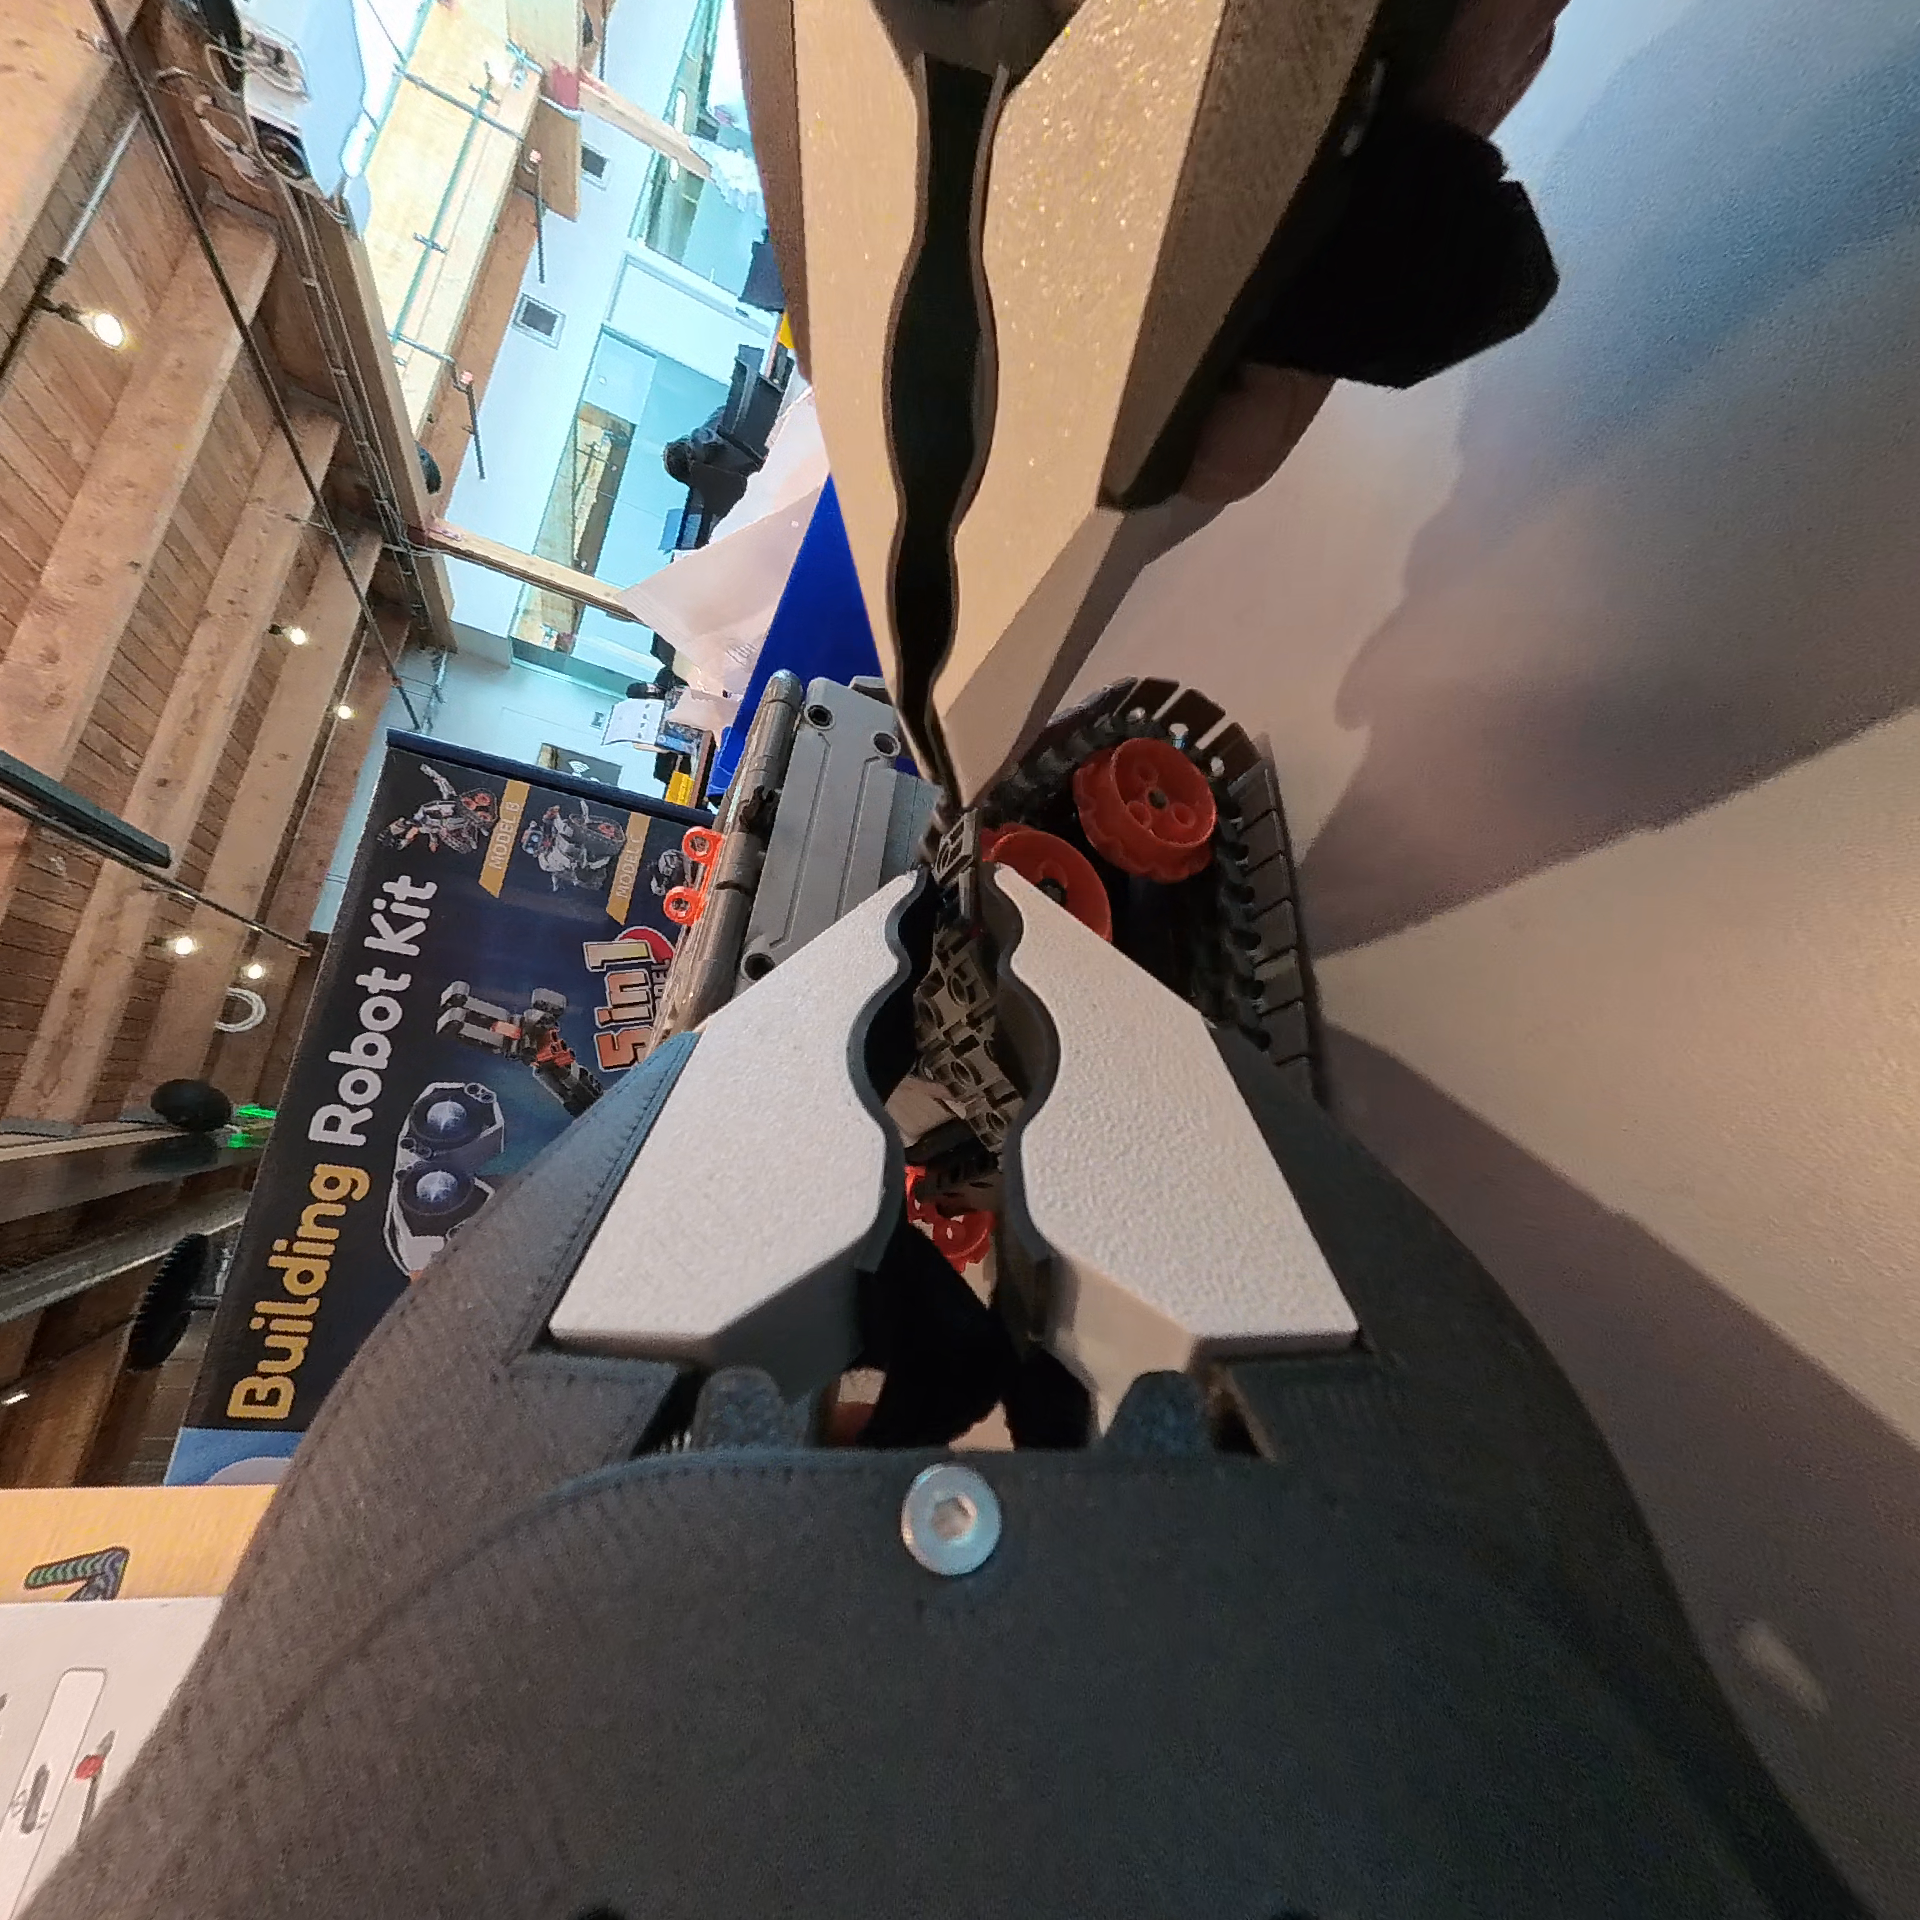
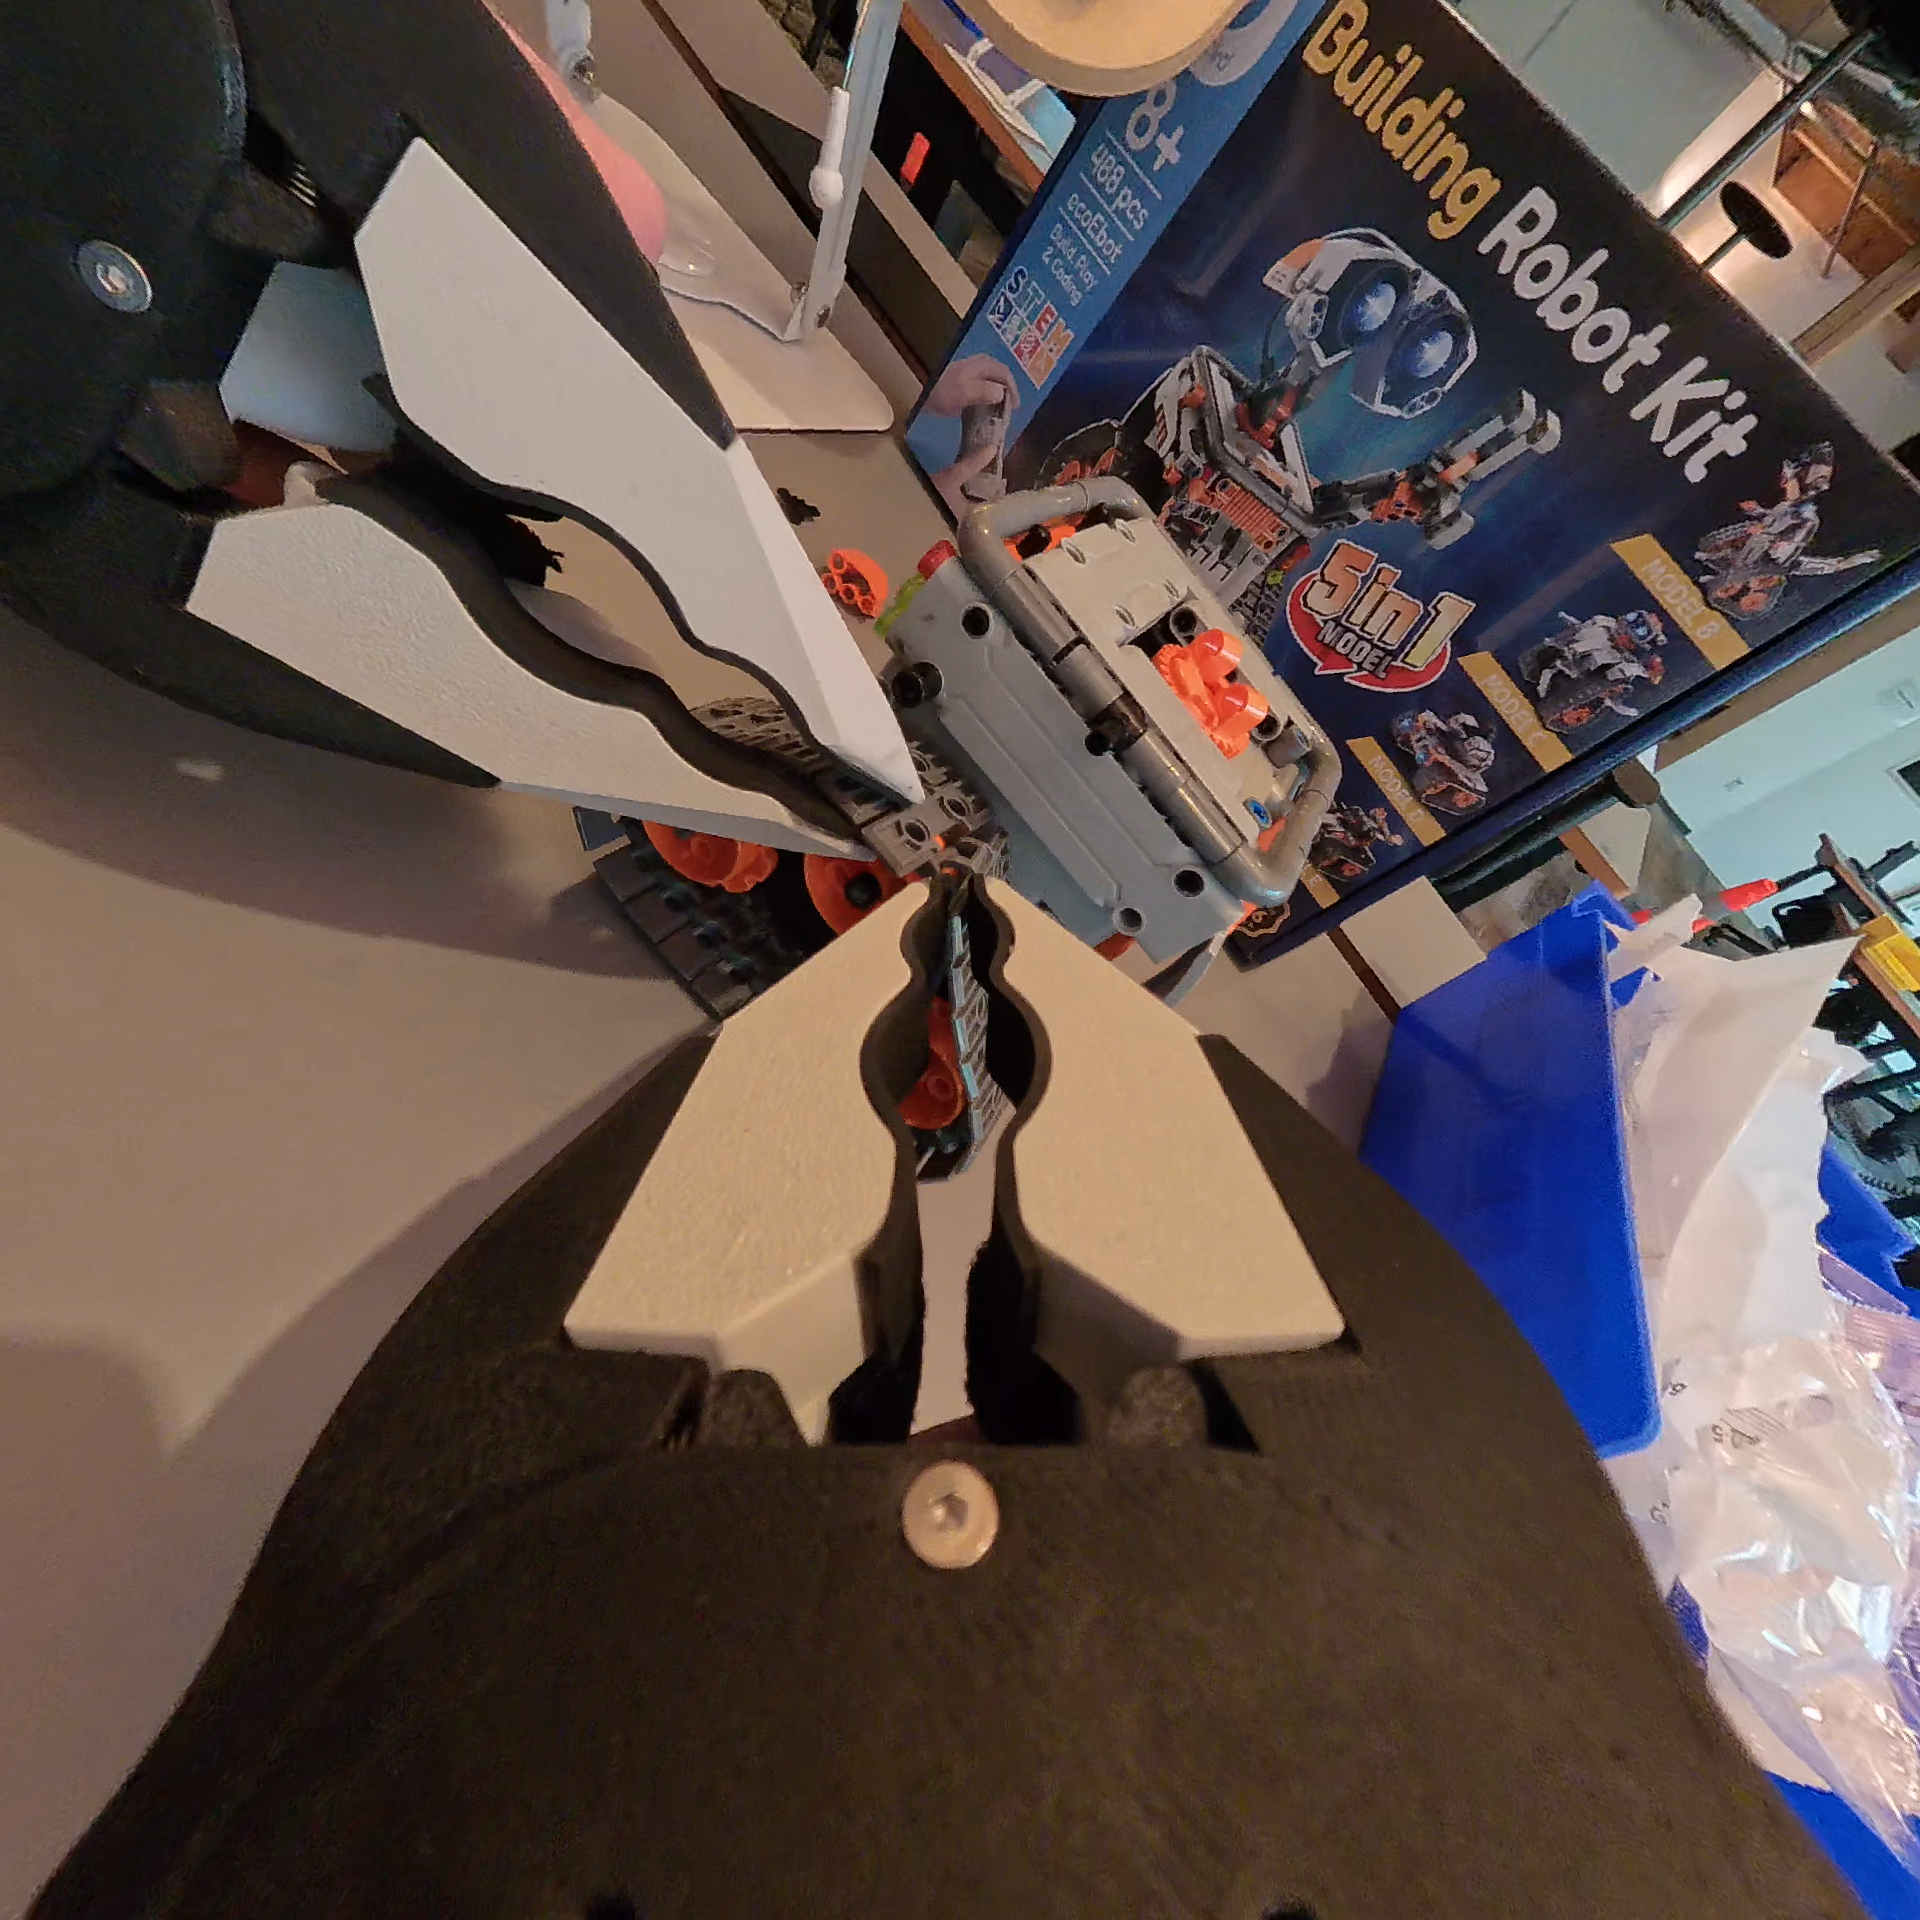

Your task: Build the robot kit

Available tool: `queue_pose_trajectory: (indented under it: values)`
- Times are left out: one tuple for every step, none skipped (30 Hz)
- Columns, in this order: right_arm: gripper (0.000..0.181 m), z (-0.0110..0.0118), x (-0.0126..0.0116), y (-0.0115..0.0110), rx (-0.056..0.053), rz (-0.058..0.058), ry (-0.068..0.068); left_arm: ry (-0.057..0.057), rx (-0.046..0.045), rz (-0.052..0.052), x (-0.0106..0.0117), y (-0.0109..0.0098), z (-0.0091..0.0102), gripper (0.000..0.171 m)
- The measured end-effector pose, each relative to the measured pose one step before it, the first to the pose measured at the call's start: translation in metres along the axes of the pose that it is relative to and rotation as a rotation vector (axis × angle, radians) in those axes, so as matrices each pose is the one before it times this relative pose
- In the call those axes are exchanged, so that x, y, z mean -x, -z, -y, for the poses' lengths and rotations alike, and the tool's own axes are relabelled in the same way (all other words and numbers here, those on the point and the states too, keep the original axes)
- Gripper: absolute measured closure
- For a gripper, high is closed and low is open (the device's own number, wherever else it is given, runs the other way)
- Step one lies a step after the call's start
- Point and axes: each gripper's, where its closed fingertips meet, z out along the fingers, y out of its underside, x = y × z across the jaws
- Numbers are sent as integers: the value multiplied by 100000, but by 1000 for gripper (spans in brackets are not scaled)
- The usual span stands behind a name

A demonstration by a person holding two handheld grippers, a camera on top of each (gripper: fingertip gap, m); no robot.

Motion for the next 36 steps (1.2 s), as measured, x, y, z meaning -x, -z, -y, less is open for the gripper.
queue_pose_trajectory:
  values:
    - [181, 69, 50, -41, -203, -10, -377, -183, 70, 119, 7, -5, -5, 165]
    - [181, 39, 18, 1, -458, 12, -746, -78, -21, 75, 16, 8, -1, 165]
    - [181, 30, -1, 52, -410, -178, -226, 143, -55, 49, 18, 15, -1, 165]
    - [181, -1, 34, -2, -14, 96, -635, 89, 7, -80, -13, -12, -5, 165]
    - [181, 4, 77, -67, 142, 424, -1226, -96, 48, 240, 9, 1, -11, 165]
    - [181, 3, 17, -44, 256, 78, -50, -276, 60, 292, 20, 0, -16, 165]
    - [181, 6, -5, -17, 530, -196, 414, -183, -43, 51, -2, -13, 10, 165]
    - [180, -9, 15, -37, 535, -227, -419, -87, 16, 61, 29, -28, 5, 166]
    - [181, -14, -22, -36, 445, -256, -280, -188, 1, 204, 16, -52, 8, 165]
    - [181, -28, -24, 4, 540, -1, 240, -364, -200, 264, -8, -30, 46, 166]
    - [181, -17, 0, -19, 328, 475, -467, -488, -50, 380, -11, 2, 1, 166]
    - [181, -15, 27, -22, 154, 975, -1753, -339, -102, 347, -13, 6, 1, 166]
    - [181, -10, 44, -19, 411, 757, -546, 99, -286, 43, -20, 22, 13, 166]
    - [181, -16, 35, 2, 441, 118, 1684, 66, -309, 2, -19, 17, 8, 166]
    - [181, 2, 32, -32, 57, 145, 1416, -191, -178, 194, -10, 1, -18, 166]
    - [181, -10, 39, -32, -123, 112, 1356, 205, -154, 42, -19, 6, -14, 166]
    - [181, -6, 35, -15, -52, -139, 2359, 575, -358, -63, -19, 14, 14, 166]
    - [181, 2, 43, 9, -84, 115, 1930, 719, -358, -77, -13, 0, 29, 166]
    - [181, 1, 23, 7, -230, 168, 900, 276, -207, 216, 6, -10, 13, 166]
    - [180, -4, 36, 8, -69, 52, 1211, 252, -578, 38, -36, 16, 34, 166]
    - [181, -19, 35, 18, -28, 507, 501, 562, -576, -28, -40, 22, 22, 166]
    - [181, 2, 17, 1, -699, 1112, -913, -104, -211, 126, 7, 1, -10, 166]
    - [180, -8, 14, 18, -1083, 1731, -1376, -165, -147, -243, 18, -6, 4, 166]
    - [178, -56, 140, 14, -259, 2486, -1061, 824, -163, 170, 118, 4, 2, 167]
    - [178, 18, 115, -32, -281, 1874, -1273, 2040, -244, -519, 57, -6, -24, 166]
    - [178, 79, 0, -59, -678, 1184, -1857, 1476, -90, -314, 38, -22, -57, 166]
    - [178, 2, -13, -73, -116, 486, -467, -521, 357, -52, 4, -25, -70, 166]
    - [178, -1, 13, -51, 510, -347, 1261, -577, 99, 15, 25, 13, -26, 166]
    - [178, 44, 3, -31, 92, -319, 763, 1753, -384, -451, 21, 23, -15, 166]
    - [178, 26, -22, -18, -876, 2, -817, 1603, -229, -446, 21, -28, -29, 166]
    - [178, -7, -17, -22, -862, -81, -712, -1012, 65, 206, -7, -20, -16, 166]
    - [178, -16, 9, 2, -49, -392, 371, -1101, -55, 411, -19, -4, 38, 166]
    - [178, 1, -18, -24, 107, -538, 357, 597, -245, 173, 6, -6, 7, 166]
    - [178, -6, 1, -35, -243, -267, -200, 1070, -356, -398, -7, 2, -21, 166]
    - [178, -7, -15, -11, -342, 242, -721, -578, -153, -131, -4, 3, 0, 166]
    - [178, -10, -32, -17, -308, 513, -1189, -462, 46, 323, 1, -11, 14, 166]
